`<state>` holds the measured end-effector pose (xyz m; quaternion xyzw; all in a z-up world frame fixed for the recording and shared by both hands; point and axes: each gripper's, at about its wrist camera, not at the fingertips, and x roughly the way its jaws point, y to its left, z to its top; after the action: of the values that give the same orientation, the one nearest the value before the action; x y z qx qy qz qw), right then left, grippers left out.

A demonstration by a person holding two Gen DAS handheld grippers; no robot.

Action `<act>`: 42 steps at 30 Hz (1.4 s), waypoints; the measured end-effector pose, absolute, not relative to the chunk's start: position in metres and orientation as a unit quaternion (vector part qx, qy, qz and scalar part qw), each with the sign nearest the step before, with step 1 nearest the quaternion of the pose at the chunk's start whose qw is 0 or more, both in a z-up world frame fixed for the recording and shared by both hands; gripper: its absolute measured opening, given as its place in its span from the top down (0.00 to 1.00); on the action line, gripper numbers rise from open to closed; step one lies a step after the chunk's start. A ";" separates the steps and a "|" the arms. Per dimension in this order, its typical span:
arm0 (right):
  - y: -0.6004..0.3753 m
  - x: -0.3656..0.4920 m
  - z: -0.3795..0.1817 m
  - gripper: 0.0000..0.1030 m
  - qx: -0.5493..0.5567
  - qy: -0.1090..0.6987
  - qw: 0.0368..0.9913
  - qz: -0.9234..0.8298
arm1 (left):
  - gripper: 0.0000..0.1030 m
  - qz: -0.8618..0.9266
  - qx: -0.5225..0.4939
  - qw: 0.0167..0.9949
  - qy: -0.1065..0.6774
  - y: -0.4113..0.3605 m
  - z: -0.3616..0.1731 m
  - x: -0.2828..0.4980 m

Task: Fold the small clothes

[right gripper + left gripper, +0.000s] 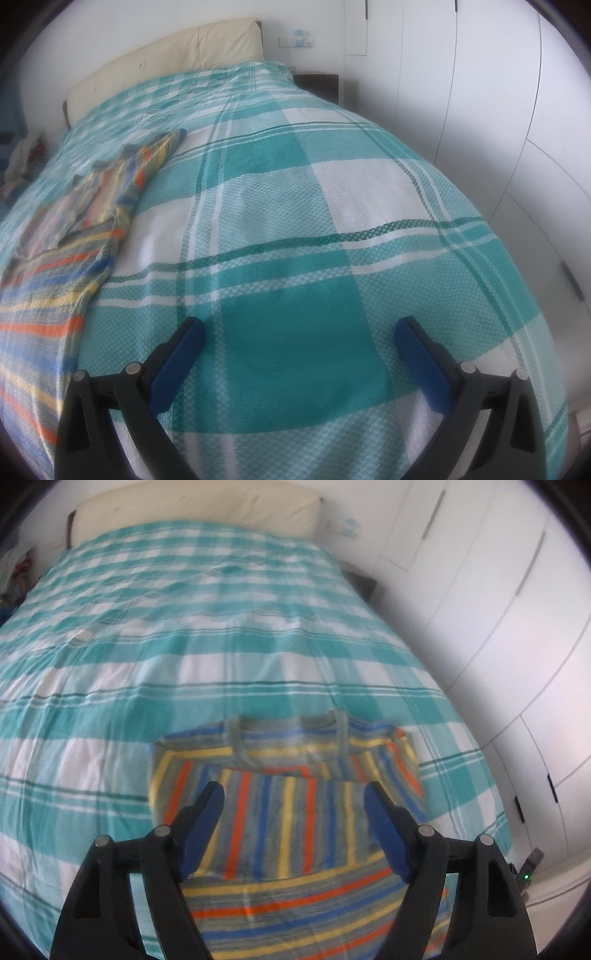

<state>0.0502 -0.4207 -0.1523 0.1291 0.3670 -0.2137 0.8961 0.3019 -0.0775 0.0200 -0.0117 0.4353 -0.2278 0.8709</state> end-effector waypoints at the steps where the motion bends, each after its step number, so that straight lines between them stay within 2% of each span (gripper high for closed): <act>1: -0.421 0.050 -0.152 0.01 0.129 0.367 0.896 -0.214 | 0.22 -0.215 -0.018 0.875 0.434 -0.062 0.021 0.301; 6: -0.420 0.051 -0.152 0.01 0.125 0.372 0.894 -0.215 | 0.13 -0.133 0.031 0.894 0.428 0.012 0.015 0.293; 9: -0.421 0.052 -0.152 0.01 0.124 0.373 0.894 -0.216 | 0.13 -0.145 0.077 0.870 0.465 0.023 -0.017 0.287; 13: -0.421 0.054 -0.153 0.00 0.122 0.374 0.893 -0.217 | 0.14 -0.192 0.143 0.842 0.483 -0.001 -0.073 0.269; 15: -0.421 0.054 -0.153 0.01 0.122 0.374 0.893 -0.217 | 0.20 -0.195 0.171 0.841 0.476 -0.017 -0.097 0.264; 16: -0.421 0.054 -0.153 0.01 0.122 0.374 0.894 -0.217 | 0.28 -0.189 0.183 0.843 0.470 -0.024 -0.108 0.265; 18: -0.422 0.054 -0.152 0.01 0.122 0.373 0.894 -0.216 | 0.62 -0.157 0.194 0.857 0.450 -0.032 -0.124 0.269; 19: -0.422 0.054 -0.152 0.01 0.122 0.373 0.894 -0.216 | 0.97 -0.134 0.182 0.870 0.439 -0.028 -0.127 0.271; 23: -0.421 0.053 -0.152 0.01 0.122 0.372 0.894 -0.216 | 0.96 -0.097 0.056 0.902 0.417 0.014 -0.130 0.268; 27: -0.421 0.053 -0.152 0.00 0.121 0.374 0.894 -0.217 | 0.96 -0.092 0.060 0.901 0.420 0.014 -0.135 0.263; 30: -0.422 0.053 -0.152 0.00 0.121 0.375 0.893 -0.217 | 0.91 -0.089 0.057 0.896 0.432 0.014 -0.135 0.266; 31: -0.422 0.053 -0.152 0.00 0.122 0.374 0.894 -0.217 | 0.86 -0.093 0.055 0.893 0.436 0.015 -0.134 0.266; 33: -0.422 0.053 -0.152 0.00 0.122 0.374 0.894 -0.217 | 0.65 -0.095 0.054 0.888 0.446 0.019 -0.129 0.263; 34: -0.422 0.054 -0.152 0.00 0.122 0.374 0.894 -0.216 | 0.49 -0.103 0.049 0.887 0.447 0.023 -0.125 0.260; 35: -0.422 0.054 -0.152 0.00 0.122 0.374 0.894 -0.216 | 0.45 -0.117 0.037 0.889 0.441 0.029 -0.117 0.258; 39: -0.421 0.054 -0.153 0.00 0.119 0.376 0.893 -0.219 | 0.45 -0.172 -0.041 0.886 0.429 0.050 -0.083 0.272; 42: -0.421 0.055 -0.153 0.00 0.118 0.378 0.892 -0.220 | 0.48 -0.199 -0.046 0.871 0.448 0.036 -0.074 0.302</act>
<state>0.0550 -0.4212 -0.1531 0.1177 0.3780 -0.2201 0.8916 0.3016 0.0355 -0.0739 -0.0463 0.4476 -0.1992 0.8705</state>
